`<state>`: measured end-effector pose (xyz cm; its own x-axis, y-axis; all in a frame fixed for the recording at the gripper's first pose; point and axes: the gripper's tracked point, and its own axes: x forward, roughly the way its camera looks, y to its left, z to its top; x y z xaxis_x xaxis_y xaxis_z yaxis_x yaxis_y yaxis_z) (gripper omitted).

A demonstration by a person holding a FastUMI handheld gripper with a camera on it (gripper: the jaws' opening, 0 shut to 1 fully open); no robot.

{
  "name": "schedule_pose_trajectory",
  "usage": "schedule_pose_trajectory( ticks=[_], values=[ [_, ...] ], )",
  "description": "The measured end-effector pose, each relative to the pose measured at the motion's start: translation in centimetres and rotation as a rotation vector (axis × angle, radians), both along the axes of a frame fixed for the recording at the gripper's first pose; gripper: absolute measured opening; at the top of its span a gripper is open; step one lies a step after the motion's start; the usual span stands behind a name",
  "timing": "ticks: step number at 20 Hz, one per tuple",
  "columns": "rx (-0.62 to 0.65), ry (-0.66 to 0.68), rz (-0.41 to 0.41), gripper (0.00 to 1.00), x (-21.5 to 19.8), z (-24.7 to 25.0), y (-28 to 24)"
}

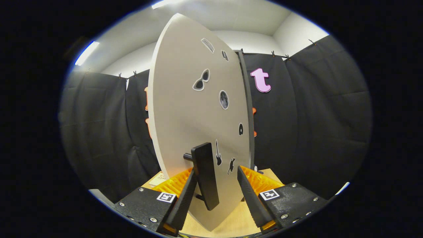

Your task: Open the shoe cabinet door, grab the shoes and put them into the shoe cabinet, then close the shoe cabinet door.

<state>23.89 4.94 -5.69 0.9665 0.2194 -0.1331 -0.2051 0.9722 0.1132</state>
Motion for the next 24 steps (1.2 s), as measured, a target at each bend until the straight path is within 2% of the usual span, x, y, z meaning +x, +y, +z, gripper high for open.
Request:
schedule_pose_trajectory(
  ticks=[5, 11, 24],
  values=[
    [-0.053, -0.007, 0.006, 0.79, 1.5, 0.0, 4.0],
    [-0.104, -0.011, 0.069, 0.79, 4.2, 0.1, 10.5],
    [-0.116, 0.004, 0.113, 0.79, 9.4, -0.5, 14.7]
  ],
)
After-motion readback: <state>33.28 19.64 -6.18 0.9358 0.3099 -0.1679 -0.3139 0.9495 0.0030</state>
